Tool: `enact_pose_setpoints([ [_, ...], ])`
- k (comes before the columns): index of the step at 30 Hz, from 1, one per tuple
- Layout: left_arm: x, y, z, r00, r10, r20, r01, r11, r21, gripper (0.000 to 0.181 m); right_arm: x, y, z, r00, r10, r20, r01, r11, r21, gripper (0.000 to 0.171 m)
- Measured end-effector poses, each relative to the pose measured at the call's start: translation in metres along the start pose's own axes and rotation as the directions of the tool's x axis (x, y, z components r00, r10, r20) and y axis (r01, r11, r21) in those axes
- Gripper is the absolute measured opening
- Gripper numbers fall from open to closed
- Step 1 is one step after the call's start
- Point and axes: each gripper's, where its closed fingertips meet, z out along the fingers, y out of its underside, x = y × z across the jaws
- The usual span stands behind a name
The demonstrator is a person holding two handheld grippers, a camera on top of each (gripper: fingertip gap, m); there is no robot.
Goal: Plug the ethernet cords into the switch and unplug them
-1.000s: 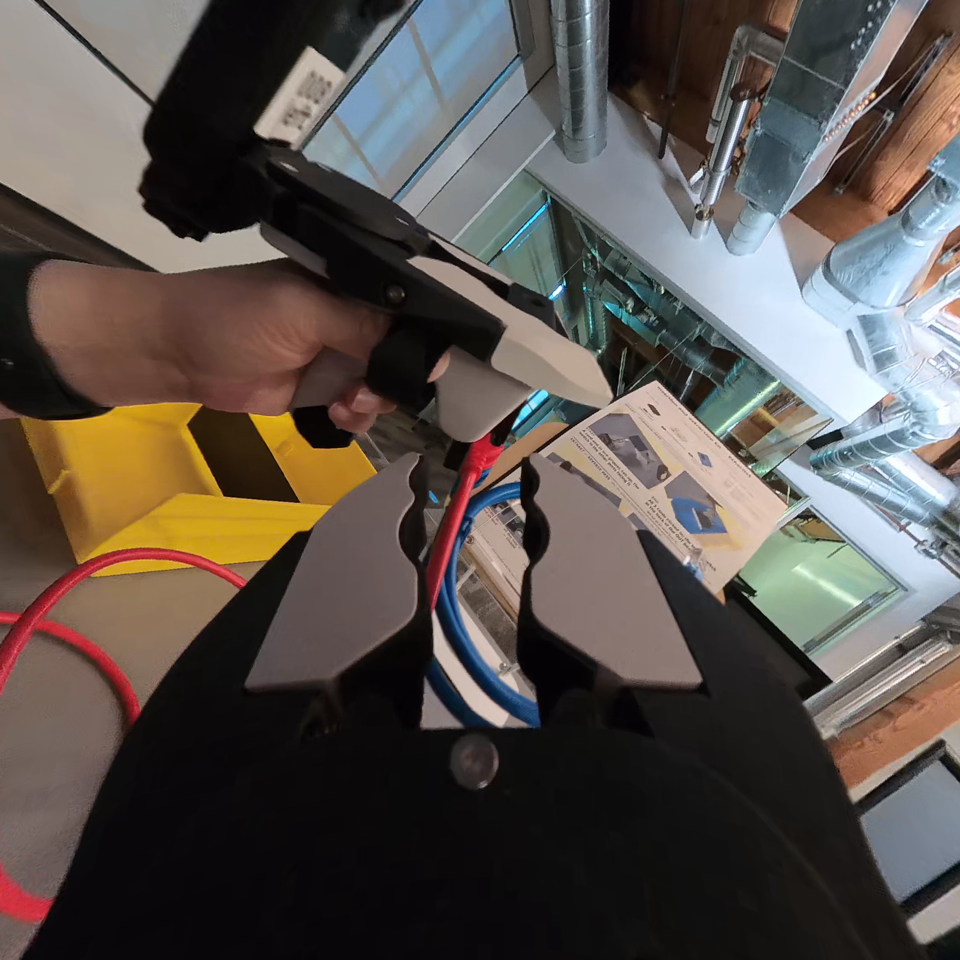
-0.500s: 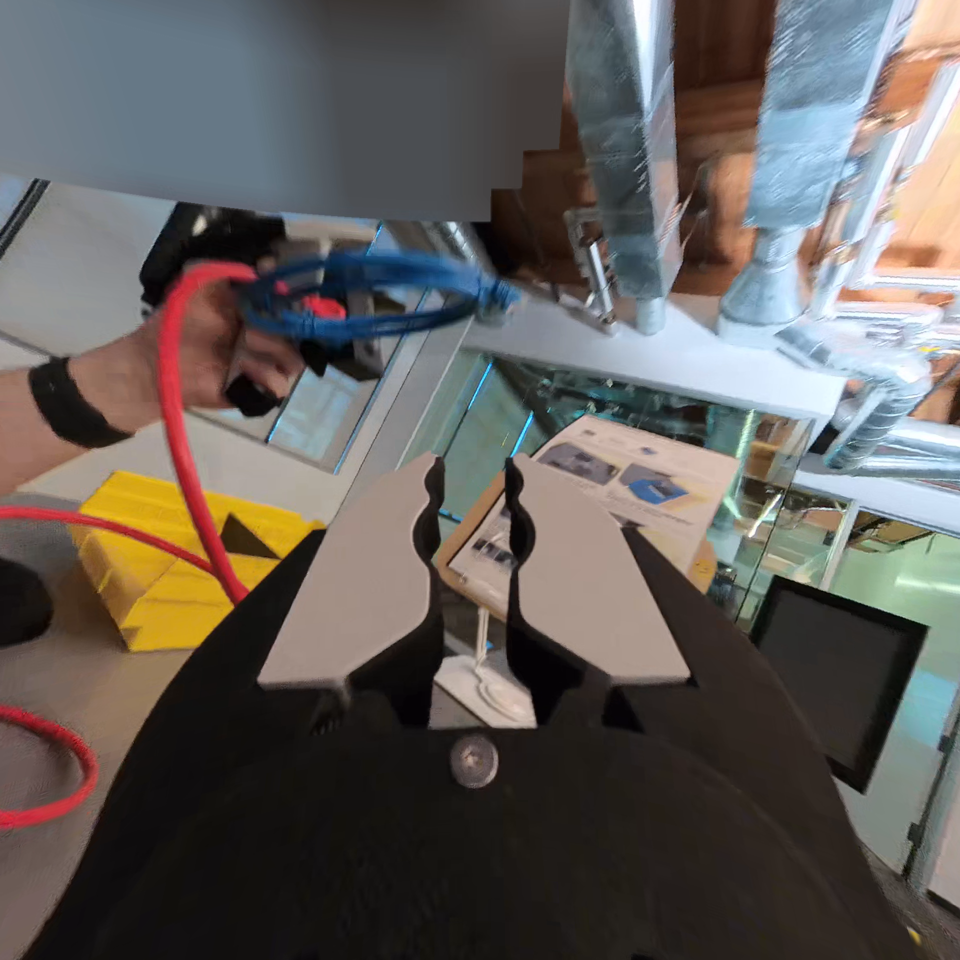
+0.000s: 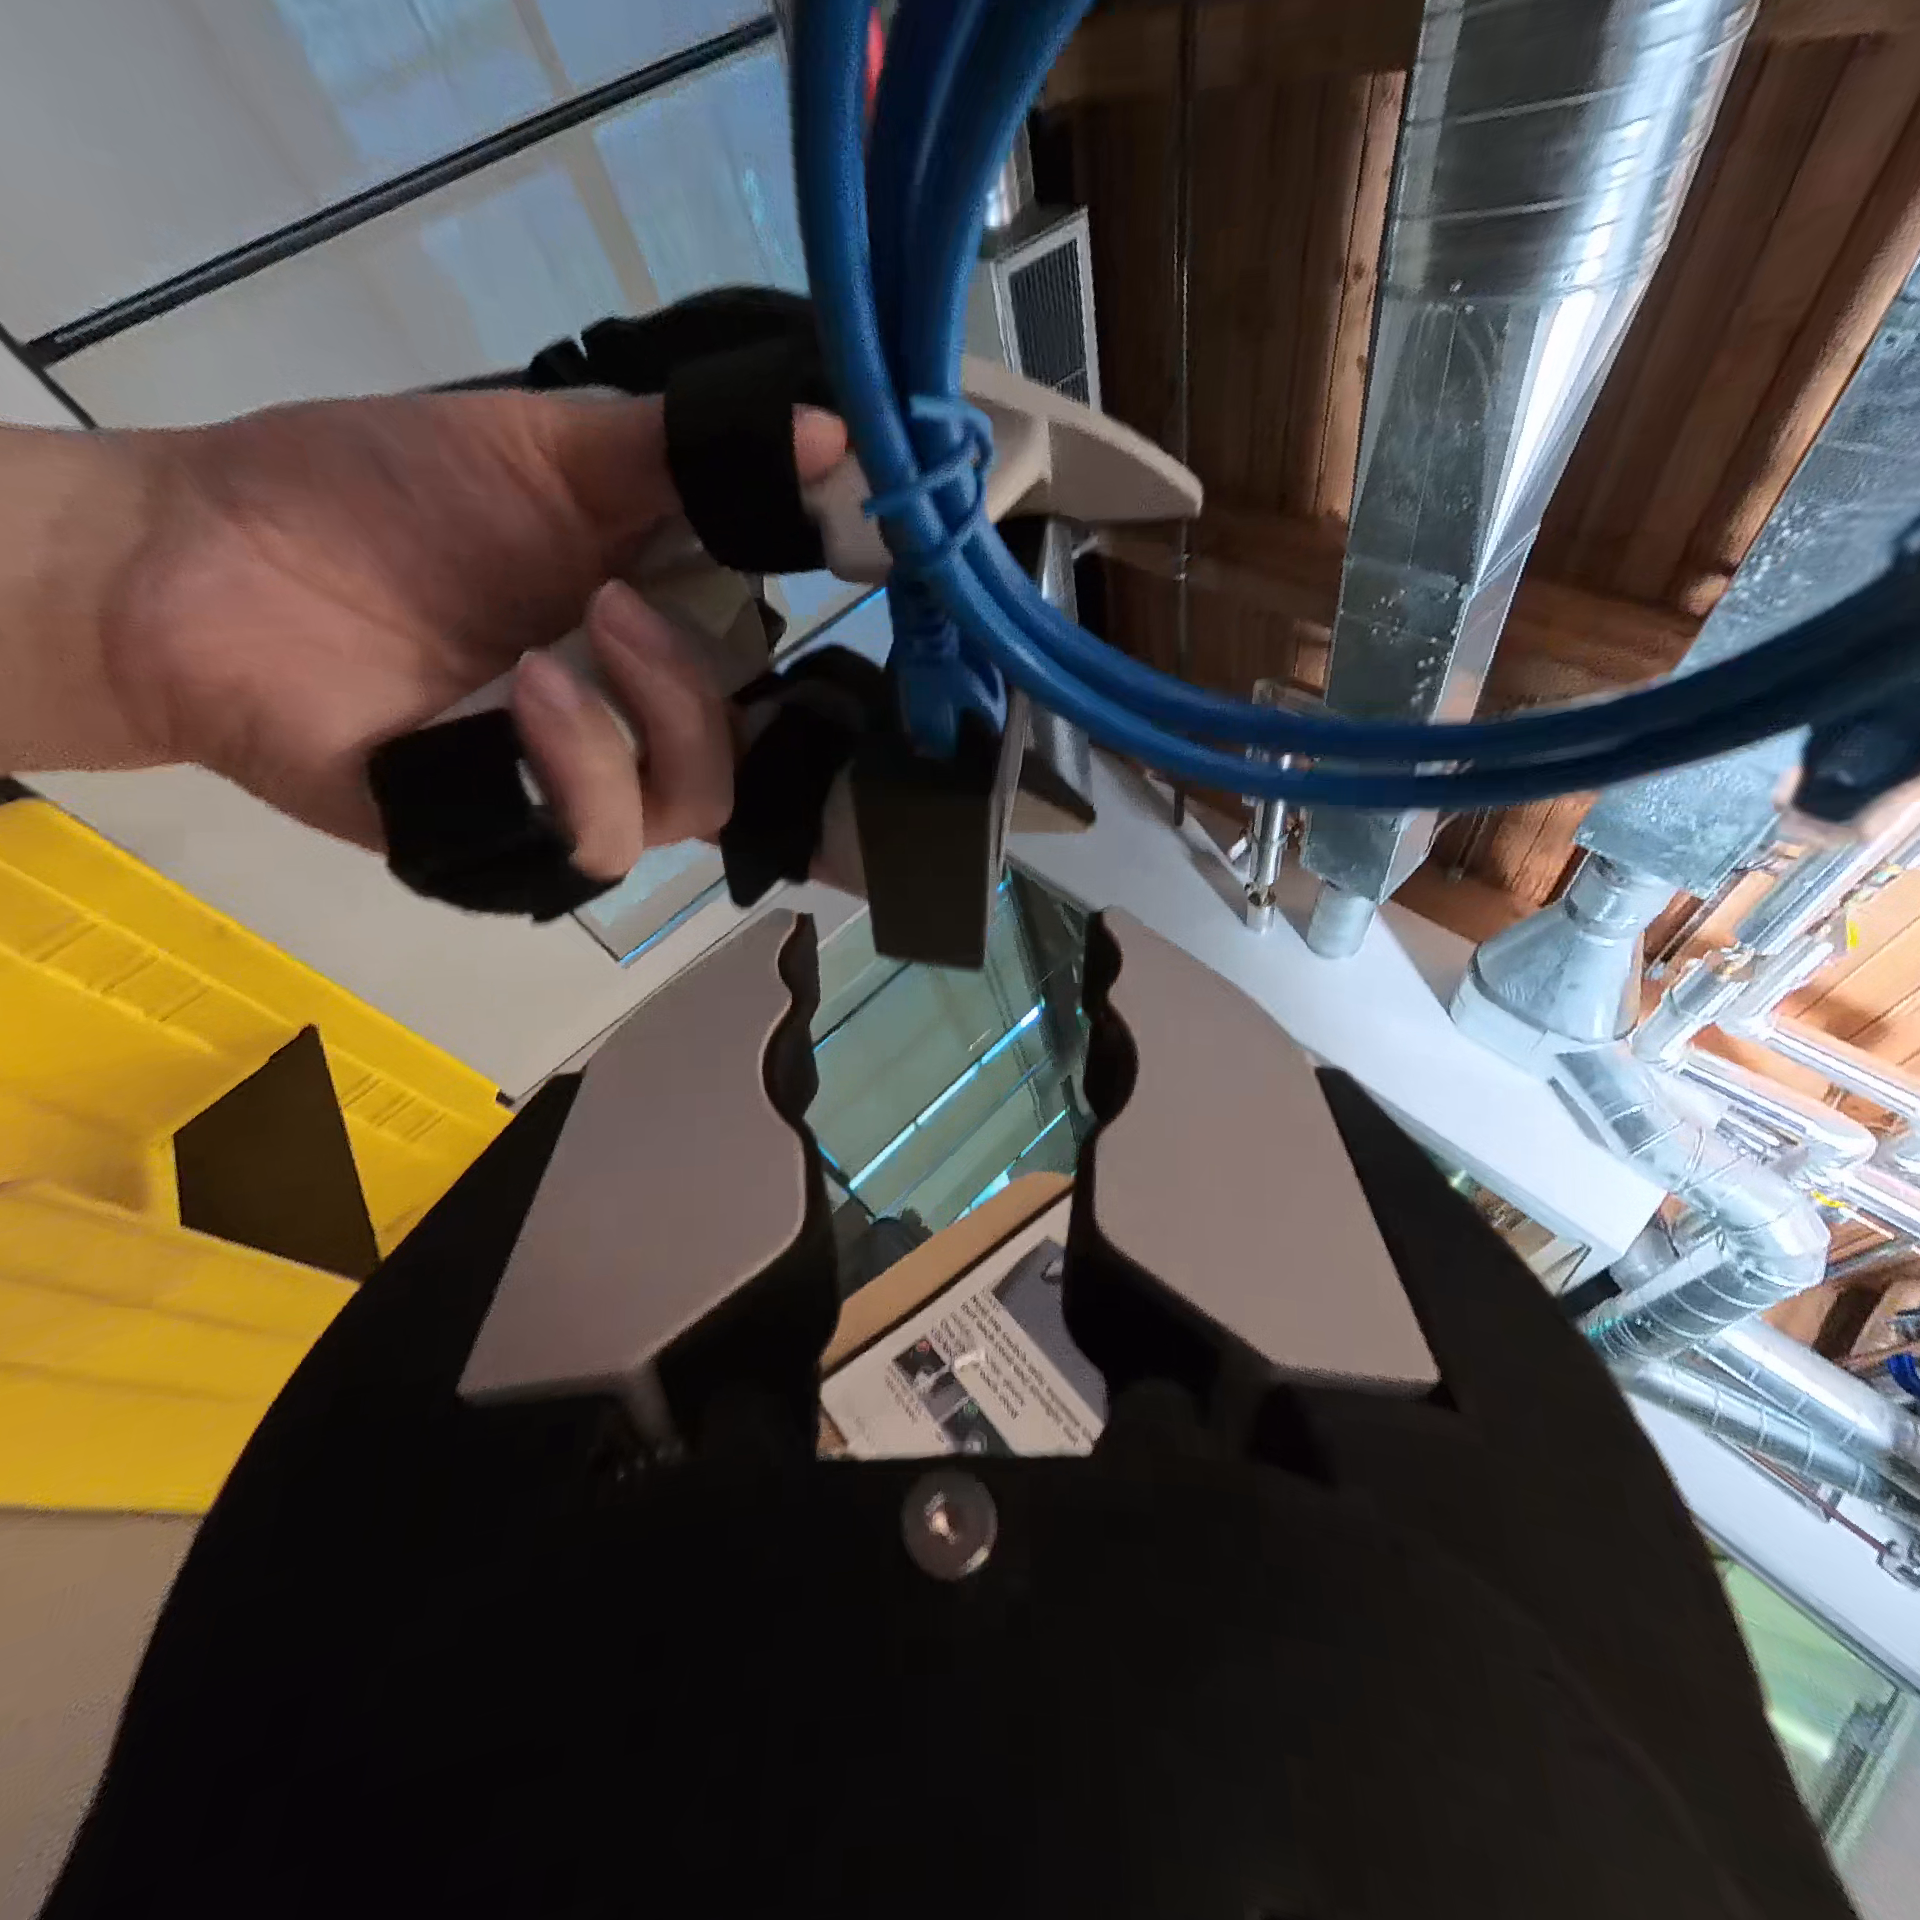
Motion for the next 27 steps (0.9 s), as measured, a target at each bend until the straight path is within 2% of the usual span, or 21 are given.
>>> enact_pose_setpoints([
  [6, -0.006, 0.015, 0.005, 1.0, -0.025, 0.01, 0.025, 1.0, -0.012, 0.074, 0.002, -0.012, 0.011, 1.0, -0.007, -0.002, 0.008, 0.998, 0.067, 0.042],
  [9, -0.006, 0.02, 0.008, 0.999, -0.031, 0.005, 0.031, 0.999, -0.006, 0.074, -0.001, -0.011, 0.012, 0.999, -0.051, 0.001, 0.051, 0.997, 0.051, 0.03],
  [13, -0.009, 0.023, 0.008, 0.999, -0.042, 0.008, 0.042, 0.999, 0.014, 0.075, 0.0, -0.007, 0.011, 0.999, -0.036, 0.011, 0.035, 0.999, 0.025, 0.029],
  [16, -0.009, 0.028, 0.01, 0.999, -0.035, -0.01, 0.034, 0.999, -0.035, 0.074, 0.005, -0.002, 0.009, 0.997, 0.009, 0.074, -0.008, 1.0, -0.017, 0.028],
  [18, -0.01, 0.027, 0.009, 0.999, 0.027, -0.023, -0.029, 0.998, -0.059, 0.074, 0.009, 0.001, 0.006, 0.99, 0.058, 0.132, -0.054, 0.998, -0.033, 0.027],
  [20, -0.011, 0.021, 0.004, 0.993, 0.109, -0.043, -0.113, 0.989, -0.091, 0.081, 0.015, 0.004, 0.001, 0.976, 0.112, 0.184, -0.104, 0.993, -0.05, 0.027],
  [22, -0.007, 0.013, -0.005, 0.977, 0.189, -0.1, -0.201, 0.972, -0.119, 0.078, 0.022, 0.007, -0.005, 0.955, 0.178, 0.239, -0.167, 0.984, -0.065, 0.028],
  [23, -0.005, 0.012, -0.011, 0.946, 0.298, -0.129, -0.315, 0.939, -0.142, 0.074, 0.024, 0.007, -0.008, 0.935, 0.22, 0.277, -0.208, 0.975, -0.072, 0.028],
  [24, -0.012, 0.012, -0.015, 0.891, 0.445, -0.089, -0.454, 0.873, -0.179, 0.072, 0.026, 0.007, -0.012, 0.912, 0.262, 0.315, -0.249, 0.965, -0.083, 0.028],
  [26, -0.024, 0.018, -0.021, 0.682, 0.729, -0.063, -0.713, 0.643, -0.278, 0.069, 0.029, 0.007, -0.017, 0.88, 0.312, 0.359, -0.295, 0.95, -0.101, 0.028],
  [27, -0.025, 0.026, -0.023, 0.595, 0.798, -0.096, -0.777, 0.54, -0.323, 0.069, 0.029, 0.008, -0.02, 0.871, 0.318, 0.374, -0.299, 0.948, -0.11, 0.027],
])
